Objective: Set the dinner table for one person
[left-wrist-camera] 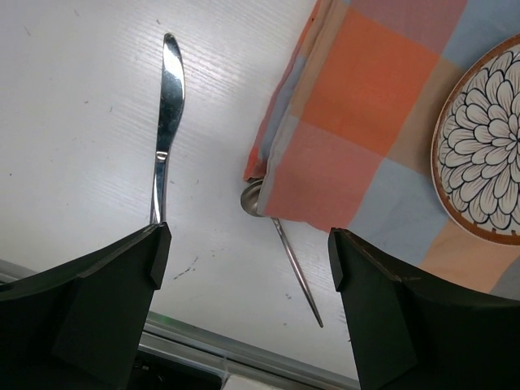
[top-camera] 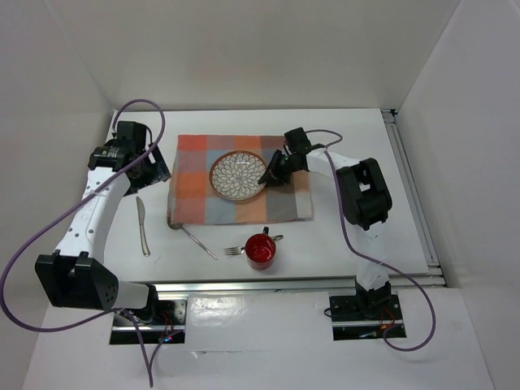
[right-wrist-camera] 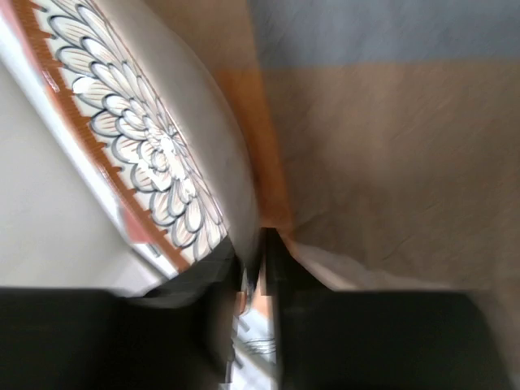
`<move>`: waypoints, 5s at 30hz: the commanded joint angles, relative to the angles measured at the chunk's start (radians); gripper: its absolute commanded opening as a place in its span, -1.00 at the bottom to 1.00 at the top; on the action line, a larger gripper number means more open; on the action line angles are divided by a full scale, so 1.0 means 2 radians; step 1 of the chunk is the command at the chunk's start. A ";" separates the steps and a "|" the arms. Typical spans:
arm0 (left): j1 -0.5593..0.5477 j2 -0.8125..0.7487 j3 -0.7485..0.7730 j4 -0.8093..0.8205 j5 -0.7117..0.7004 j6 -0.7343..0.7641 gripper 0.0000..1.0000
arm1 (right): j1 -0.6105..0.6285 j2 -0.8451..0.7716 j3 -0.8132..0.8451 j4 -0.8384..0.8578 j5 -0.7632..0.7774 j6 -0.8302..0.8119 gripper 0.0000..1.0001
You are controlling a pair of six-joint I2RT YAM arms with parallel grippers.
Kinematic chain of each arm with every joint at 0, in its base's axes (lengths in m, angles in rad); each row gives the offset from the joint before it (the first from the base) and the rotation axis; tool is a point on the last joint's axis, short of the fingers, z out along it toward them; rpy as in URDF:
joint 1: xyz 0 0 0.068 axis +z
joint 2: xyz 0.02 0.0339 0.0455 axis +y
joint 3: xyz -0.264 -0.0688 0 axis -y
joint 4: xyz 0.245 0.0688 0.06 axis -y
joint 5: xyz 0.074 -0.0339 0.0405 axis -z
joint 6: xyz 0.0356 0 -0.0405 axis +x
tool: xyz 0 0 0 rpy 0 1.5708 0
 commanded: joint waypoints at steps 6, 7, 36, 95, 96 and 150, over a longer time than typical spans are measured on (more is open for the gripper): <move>0.014 0.002 -0.009 -0.019 -0.005 -0.027 0.95 | 0.011 -0.049 0.007 0.014 -0.038 -0.006 0.44; 0.024 0.002 -0.017 -0.019 -0.014 -0.040 0.95 | 0.011 -0.060 0.007 0.014 -0.029 -0.021 0.56; 0.194 0.188 -0.185 0.122 0.083 -0.027 0.34 | -0.065 -0.259 -0.092 -0.109 0.106 -0.151 0.76; -0.129 0.126 0.024 0.032 0.195 -0.054 -1.00 | -0.080 -0.242 -0.052 -0.147 0.162 -0.160 0.71; -0.152 0.142 0.034 0.032 0.195 -0.063 -1.00 | -0.085 -0.248 -0.056 -0.147 0.162 -0.160 0.71; -0.304 0.473 0.379 0.081 0.249 -0.098 0.13 | -0.187 -0.410 -0.170 -0.197 0.175 -0.169 0.79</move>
